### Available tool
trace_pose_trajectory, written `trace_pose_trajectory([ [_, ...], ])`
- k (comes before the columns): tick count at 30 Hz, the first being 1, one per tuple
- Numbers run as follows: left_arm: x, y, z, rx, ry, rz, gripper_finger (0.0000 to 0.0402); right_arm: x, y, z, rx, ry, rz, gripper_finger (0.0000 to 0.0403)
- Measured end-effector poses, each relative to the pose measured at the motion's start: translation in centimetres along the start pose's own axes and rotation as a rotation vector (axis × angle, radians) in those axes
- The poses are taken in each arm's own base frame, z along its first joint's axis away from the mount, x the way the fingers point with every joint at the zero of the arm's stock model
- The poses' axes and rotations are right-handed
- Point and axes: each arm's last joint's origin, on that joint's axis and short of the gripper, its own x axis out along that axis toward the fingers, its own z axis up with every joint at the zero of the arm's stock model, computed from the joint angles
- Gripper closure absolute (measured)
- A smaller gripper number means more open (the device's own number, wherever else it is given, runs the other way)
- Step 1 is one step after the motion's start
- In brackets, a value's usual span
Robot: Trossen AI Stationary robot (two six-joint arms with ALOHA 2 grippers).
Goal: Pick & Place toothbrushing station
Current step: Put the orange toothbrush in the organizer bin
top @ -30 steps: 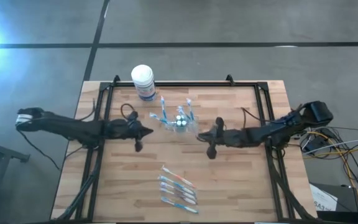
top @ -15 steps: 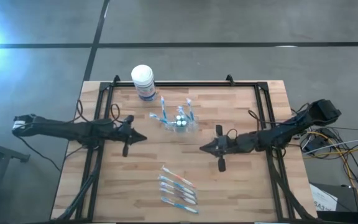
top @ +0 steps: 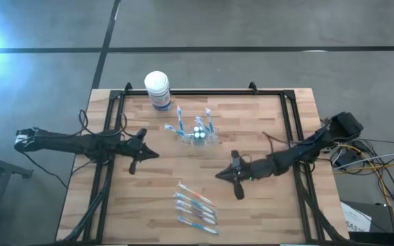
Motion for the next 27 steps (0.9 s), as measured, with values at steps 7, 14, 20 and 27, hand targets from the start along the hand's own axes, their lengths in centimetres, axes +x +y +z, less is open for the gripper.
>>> trace_pose_trajectory([
  [7,0.0,0.0,-0.2,-0.031,0.021,-0.013,0.0382,5.0,4.3,-1.1,0.027,0.139,-0.063,0.0392],
  [14,0.0,-0.1,-0.4,-0.083,0.044,-0.024,0.0383,10.0,7.3,-0.9,0.031,0.355,-0.195,0.0330],
  [20,0.0,-0.1,-0.6,-0.100,0.063,-0.046,0.0381,12.4,8.6,-0.4,0.042,0.485,-0.317,0.0262],
  [27,0.0,-0.1,-0.7,-0.102,0.068,-0.054,0.0383,14.4,9.3,-0.9,0.023,0.586,-0.409,0.0224],
])
